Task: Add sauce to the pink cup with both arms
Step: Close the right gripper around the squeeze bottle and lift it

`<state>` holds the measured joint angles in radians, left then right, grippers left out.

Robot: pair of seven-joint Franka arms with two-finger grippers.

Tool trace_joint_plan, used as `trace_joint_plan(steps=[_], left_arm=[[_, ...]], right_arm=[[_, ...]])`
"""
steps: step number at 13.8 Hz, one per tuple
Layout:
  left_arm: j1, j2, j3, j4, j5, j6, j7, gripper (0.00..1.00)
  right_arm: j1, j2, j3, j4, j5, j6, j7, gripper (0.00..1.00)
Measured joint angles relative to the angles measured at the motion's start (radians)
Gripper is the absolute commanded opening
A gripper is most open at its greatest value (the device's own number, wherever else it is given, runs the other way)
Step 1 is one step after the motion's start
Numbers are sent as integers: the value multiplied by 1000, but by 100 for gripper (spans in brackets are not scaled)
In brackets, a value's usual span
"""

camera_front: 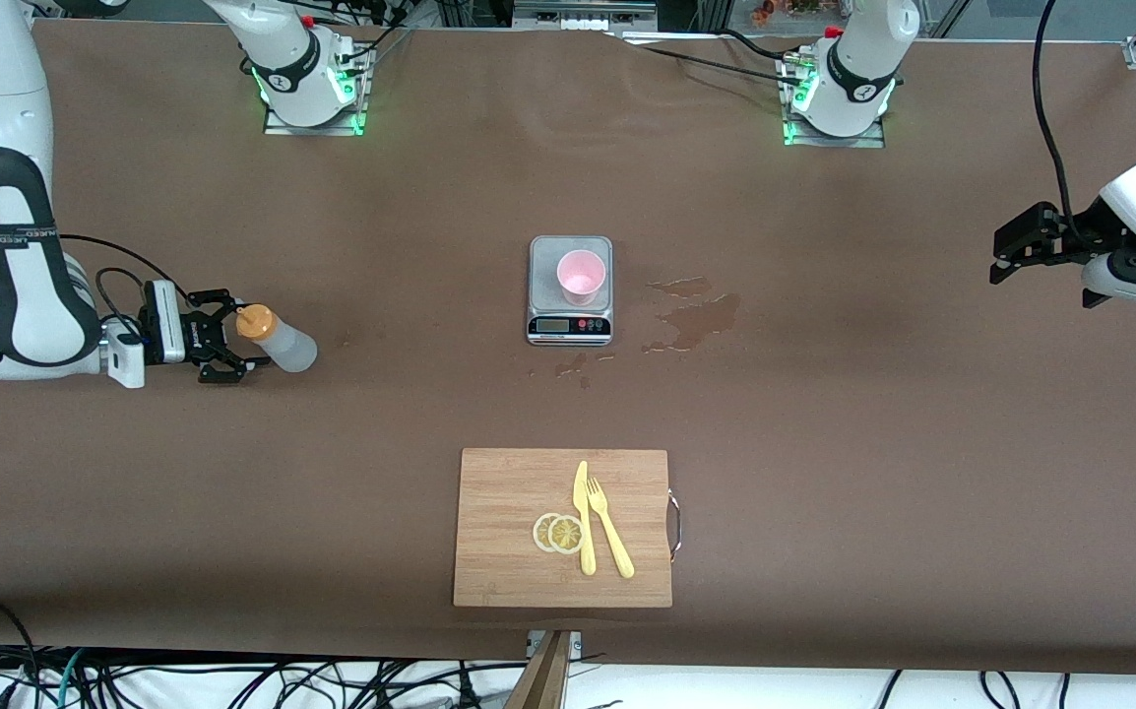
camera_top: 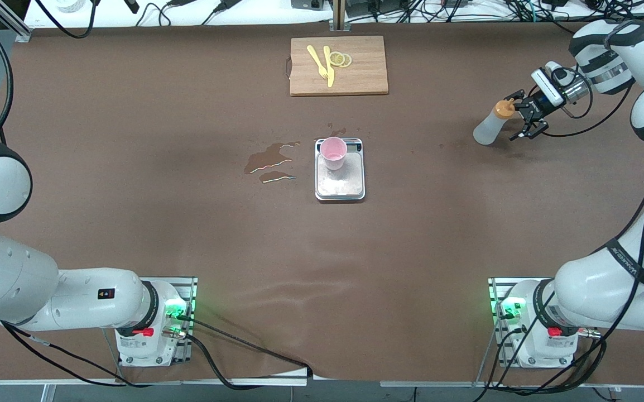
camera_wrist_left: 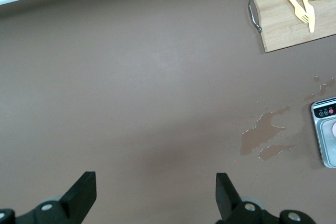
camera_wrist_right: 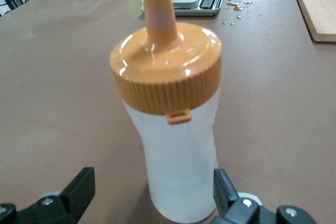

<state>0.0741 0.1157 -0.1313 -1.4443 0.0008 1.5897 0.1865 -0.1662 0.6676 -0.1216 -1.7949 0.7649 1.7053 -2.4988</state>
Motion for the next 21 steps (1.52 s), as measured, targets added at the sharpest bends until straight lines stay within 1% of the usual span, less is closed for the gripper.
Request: trace_joint_plan(steps=[5, 10, 14, 16, 20, 21], left_arm=[[5, 2, 2, 0, 0, -5, -1, 100], [5, 2, 3, 1, 0, -11, -1, 100], [5, 1, 0, 1, 0, -24, -1, 100], [4, 1, 0, 1, 0, -24, -1, 100], [6, 1, 4, 1, 0, -24, -3, 100], [7, 1, 5, 1, 0, -24, -6, 100]], right_arm=[[-3, 24, -18, -1, 66, 0, -2, 100], [-3, 30, -20, -34, 120, 12, -2, 100], [-2, 31, -20, -47, 130, 17, -2, 99], [2, 31, -19, -47, 131, 17, -2, 95], [9, 31, -16, -47, 132, 18, -4, 95], [10, 31, -15, -47, 132, 18, -4, 93]])
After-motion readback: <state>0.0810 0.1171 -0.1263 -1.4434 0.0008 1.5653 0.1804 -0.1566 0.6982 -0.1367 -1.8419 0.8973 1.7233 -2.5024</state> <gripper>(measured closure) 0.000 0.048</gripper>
